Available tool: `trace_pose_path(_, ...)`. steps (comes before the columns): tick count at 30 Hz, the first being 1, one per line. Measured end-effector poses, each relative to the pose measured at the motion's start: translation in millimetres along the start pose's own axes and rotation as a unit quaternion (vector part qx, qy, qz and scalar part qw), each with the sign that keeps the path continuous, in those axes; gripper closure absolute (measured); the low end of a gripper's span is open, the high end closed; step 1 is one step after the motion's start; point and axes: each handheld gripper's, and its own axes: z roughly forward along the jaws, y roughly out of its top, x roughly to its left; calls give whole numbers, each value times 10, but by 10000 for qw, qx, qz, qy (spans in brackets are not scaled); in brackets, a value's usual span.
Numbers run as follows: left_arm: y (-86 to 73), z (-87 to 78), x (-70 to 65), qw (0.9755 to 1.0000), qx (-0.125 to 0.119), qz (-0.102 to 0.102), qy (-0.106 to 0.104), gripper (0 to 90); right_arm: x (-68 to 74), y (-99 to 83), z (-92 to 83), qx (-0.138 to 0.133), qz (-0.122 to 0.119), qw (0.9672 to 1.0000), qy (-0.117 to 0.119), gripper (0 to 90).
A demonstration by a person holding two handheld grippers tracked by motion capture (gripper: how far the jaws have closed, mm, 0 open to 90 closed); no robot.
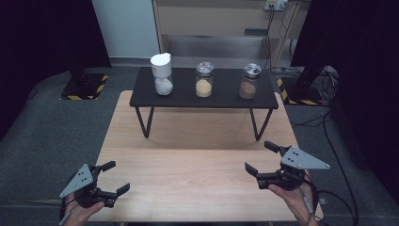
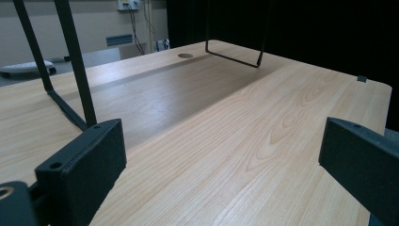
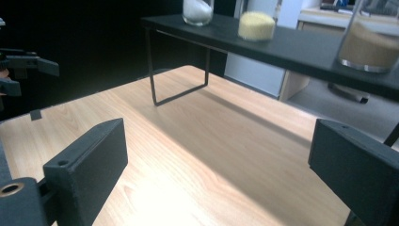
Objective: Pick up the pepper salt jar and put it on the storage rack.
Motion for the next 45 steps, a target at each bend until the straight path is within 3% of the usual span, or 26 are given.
trace_pose_path(8, -8, 5, -6, 10000, -44, 5, 35, 5, -35, -241, -50, 26, 276, 9996, -100, 57)
trace_pose_path(26, -16, -10, 5, 10000, -62, 28, -7, 5, 15, -490, -108, 354, 298, 9988, -167, 58)
trace_pose_path(32, -18, -18, 3, 9999, -83, 53, -17, 5, 12, -596, -108, 377, 374, 9984, -197, 58)
trace_pose_path(45, -21, -22, 5, 9999, -103, 57, -33, 5, 7, -663, -103, 405, 296, 9986, -164, 58)
